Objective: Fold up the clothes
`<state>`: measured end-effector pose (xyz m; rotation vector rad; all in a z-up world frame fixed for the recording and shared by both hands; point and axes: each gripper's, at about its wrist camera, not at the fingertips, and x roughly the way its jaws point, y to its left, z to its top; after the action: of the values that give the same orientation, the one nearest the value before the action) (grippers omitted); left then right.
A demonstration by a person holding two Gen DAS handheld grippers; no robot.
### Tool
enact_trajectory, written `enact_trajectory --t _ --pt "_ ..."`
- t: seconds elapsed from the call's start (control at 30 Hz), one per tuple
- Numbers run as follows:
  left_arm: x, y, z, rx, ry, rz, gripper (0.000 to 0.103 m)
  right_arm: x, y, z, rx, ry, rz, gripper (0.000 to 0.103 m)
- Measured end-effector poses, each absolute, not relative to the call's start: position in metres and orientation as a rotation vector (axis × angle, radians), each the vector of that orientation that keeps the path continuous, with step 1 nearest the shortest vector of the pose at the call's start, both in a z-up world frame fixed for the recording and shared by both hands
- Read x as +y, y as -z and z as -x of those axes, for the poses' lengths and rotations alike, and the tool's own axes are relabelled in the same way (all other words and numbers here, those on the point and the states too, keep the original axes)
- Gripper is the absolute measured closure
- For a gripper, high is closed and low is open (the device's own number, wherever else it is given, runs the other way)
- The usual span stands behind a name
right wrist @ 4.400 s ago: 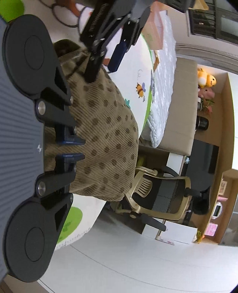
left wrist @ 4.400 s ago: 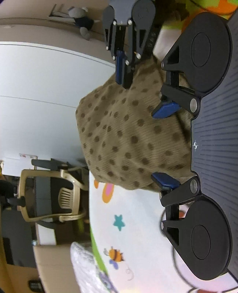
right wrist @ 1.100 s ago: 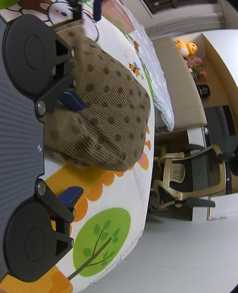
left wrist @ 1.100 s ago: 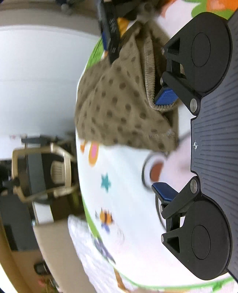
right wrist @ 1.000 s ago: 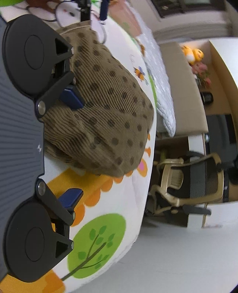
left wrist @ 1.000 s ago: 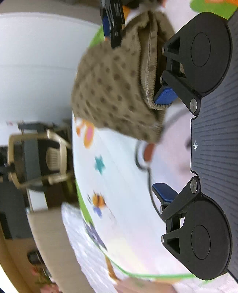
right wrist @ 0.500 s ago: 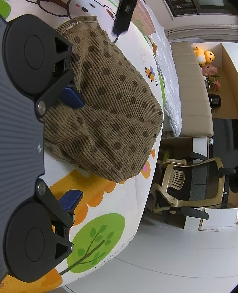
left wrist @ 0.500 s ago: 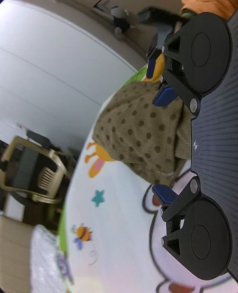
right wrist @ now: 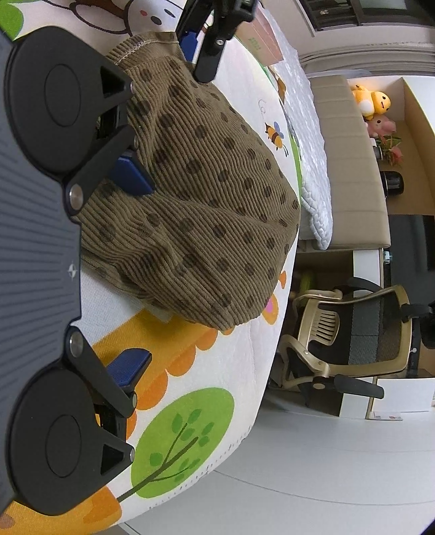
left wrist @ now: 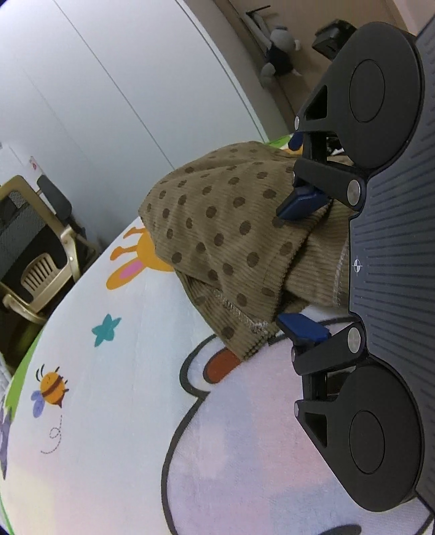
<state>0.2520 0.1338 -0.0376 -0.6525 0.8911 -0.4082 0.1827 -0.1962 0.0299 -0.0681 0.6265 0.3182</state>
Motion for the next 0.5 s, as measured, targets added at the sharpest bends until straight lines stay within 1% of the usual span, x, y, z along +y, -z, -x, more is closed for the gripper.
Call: enact_trajectory --t 0.07,0.1,0.13,0.17,0.23,0.27,0.33,0.37,0.4,0.43,0.5 --pt "0.133 0.037 -0.253 0.880 0.409 0.678 0.041 -0.196 -0.030 -0.182 0.625 -0.317 0.071 0.004" --pt "0.133 0.036 -0.253 0.871 0.401 0.688 0.044 -0.196 -0.030 -0.182 0.626 -0.316 0.069 0.004" --pt "0.133 0.036 -0.253 0.862 0.393 0.699 0.051 -0.196 -0.030 -0.182 0.626 -0.316 0.068 0.004" --pt "0.134 0.036 -0.254 0.854 0.382 0.713 0.053 -0.196 -0.030 -0.182 0.627 -0.316 0.067 0.004" --pt "0.137 0.037 -0.256 0.840 0.363 0.738 0.066 -0.196 -0.030 -0.182 0.627 -0.316 0.065 0.004" --pt "0.137 0.037 -0.256 0.835 0.360 0.745 0.070 -0.196 -0.030 -0.182 0.628 -0.315 0.064 0.003" --pt "0.138 0.035 -0.256 0.821 0.357 0.746 0.083 -0.197 -0.030 -0.183 0.631 -0.314 0.061 0.003" --pt "0.137 0.032 -0.254 0.811 0.360 0.732 0.086 -0.197 -0.031 -0.183 0.629 -0.313 0.060 0.003" --pt "0.137 0.029 -0.252 0.800 0.363 0.718 0.092 -0.197 -0.031 -0.182 0.620 -0.310 0.063 0.003" --pt "0.137 0.025 -0.250 0.789 0.366 0.704 0.096 -0.196 -0.033 -0.180 0.608 -0.309 0.068 0.003" --pt "0.136 0.019 -0.246 0.768 0.372 0.676 0.097 -0.192 -0.041 -0.172 0.558 -0.322 0.110 0.003"
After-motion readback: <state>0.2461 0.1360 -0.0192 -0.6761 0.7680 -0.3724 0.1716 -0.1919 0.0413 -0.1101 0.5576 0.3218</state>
